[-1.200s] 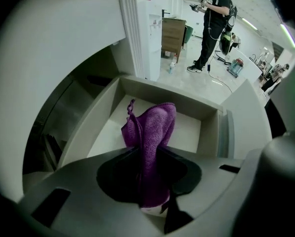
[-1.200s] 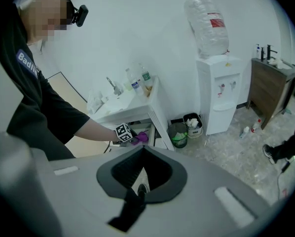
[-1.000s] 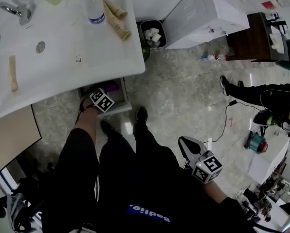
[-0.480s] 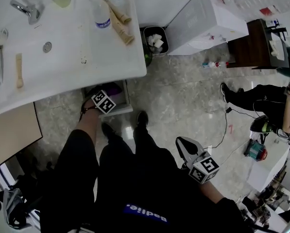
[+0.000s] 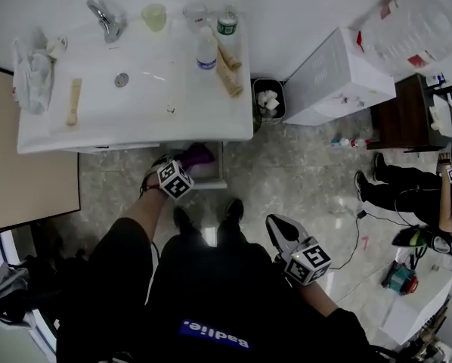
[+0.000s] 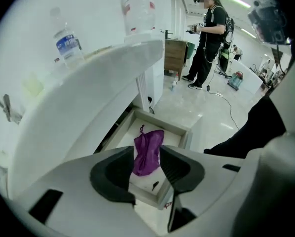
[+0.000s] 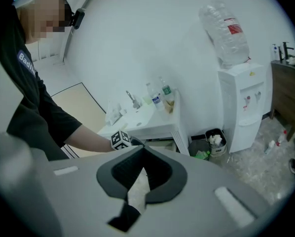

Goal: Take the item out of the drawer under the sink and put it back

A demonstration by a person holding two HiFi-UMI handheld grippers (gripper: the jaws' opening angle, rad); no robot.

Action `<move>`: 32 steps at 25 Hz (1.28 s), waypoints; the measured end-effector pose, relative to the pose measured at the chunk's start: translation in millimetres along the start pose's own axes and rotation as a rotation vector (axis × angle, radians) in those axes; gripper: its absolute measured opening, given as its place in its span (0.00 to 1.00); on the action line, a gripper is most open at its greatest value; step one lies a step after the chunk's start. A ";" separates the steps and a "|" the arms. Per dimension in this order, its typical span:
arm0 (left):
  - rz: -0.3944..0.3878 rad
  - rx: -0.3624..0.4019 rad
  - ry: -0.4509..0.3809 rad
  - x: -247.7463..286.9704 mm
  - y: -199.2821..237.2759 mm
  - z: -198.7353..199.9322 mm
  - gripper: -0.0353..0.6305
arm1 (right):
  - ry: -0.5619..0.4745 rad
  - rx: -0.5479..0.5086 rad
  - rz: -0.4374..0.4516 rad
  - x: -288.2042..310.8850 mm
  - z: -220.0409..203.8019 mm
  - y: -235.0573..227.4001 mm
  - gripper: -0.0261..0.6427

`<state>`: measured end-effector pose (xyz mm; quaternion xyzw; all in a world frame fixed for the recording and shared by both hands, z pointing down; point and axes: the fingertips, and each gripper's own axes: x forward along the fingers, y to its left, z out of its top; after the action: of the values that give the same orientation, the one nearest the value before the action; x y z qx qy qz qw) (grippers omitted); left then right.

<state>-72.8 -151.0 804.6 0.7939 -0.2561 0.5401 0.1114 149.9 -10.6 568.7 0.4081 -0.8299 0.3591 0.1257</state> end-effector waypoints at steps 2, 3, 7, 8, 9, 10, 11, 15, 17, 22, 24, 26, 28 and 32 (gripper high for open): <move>0.004 -0.034 -0.044 -22.9 -6.0 1.5 0.27 | -0.008 -0.014 0.023 4.3 7.8 10.9 0.04; 0.005 -0.052 -0.069 -34.9 -8.6 2.3 0.27 | -0.010 -0.023 0.035 6.7 11.4 17.6 0.04; 0.011 -0.095 -0.191 -85.3 -17.9 14.7 0.27 | -0.004 -0.088 0.081 14.1 24.3 46.0 0.04; 0.016 -0.104 -0.232 -99.5 -21.7 20.2 0.27 | -0.007 -0.101 0.086 15.0 27.0 52.1 0.04; 0.025 -0.113 -0.278 -115.3 -25.4 26.1 0.27 | -0.012 -0.112 0.091 16.0 30.0 58.4 0.04; 0.035 -0.124 -0.327 -132.6 -29.0 32.7 0.27 | -0.020 -0.122 0.096 17.4 33.8 64.7 0.04; 0.045 -0.141 -0.378 -150.9 -32.5 39.7 0.27 | -0.026 -0.134 0.102 19.1 37.7 71.0 0.04; 0.062 -0.224 -0.565 -224.8 -48.4 62.5 0.27 | -0.043 -0.183 0.133 27.1 47.4 96.0 0.04; 0.048 -0.231 -0.639 -254.5 -57.2 71.4 0.27 | -0.051 -0.202 0.149 32.2 50.6 108.1 0.04; 0.014 -0.190 -0.734 -309.8 -77.6 85.9 0.27 | -0.073 -0.249 0.196 38.1 59.9 137.7 0.04; 0.010 -0.180 -0.792 -336.2 -80.9 96.8 0.27 | -0.081 -0.271 0.215 37.8 63.3 147.1 0.04; 0.006 -0.168 -0.854 -360.5 -84.7 108.4 0.27 | -0.092 -0.289 0.228 35.9 66.1 153.2 0.04; -0.008 -0.165 -0.907 -380.5 -90.1 119.3 0.27 | -0.106 -0.306 0.235 31.3 70.0 157.6 0.04; -0.077 -0.237 -0.976 -407.7 -93.7 139.9 0.27 | -0.152 -0.395 0.261 22.5 88.4 173.8 0.04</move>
<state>-27.7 -18.7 386.2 0.9446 -0.3086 0.0687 0.0878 9.6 -14.6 431.4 0.2908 -0.9368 0.1712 0.0929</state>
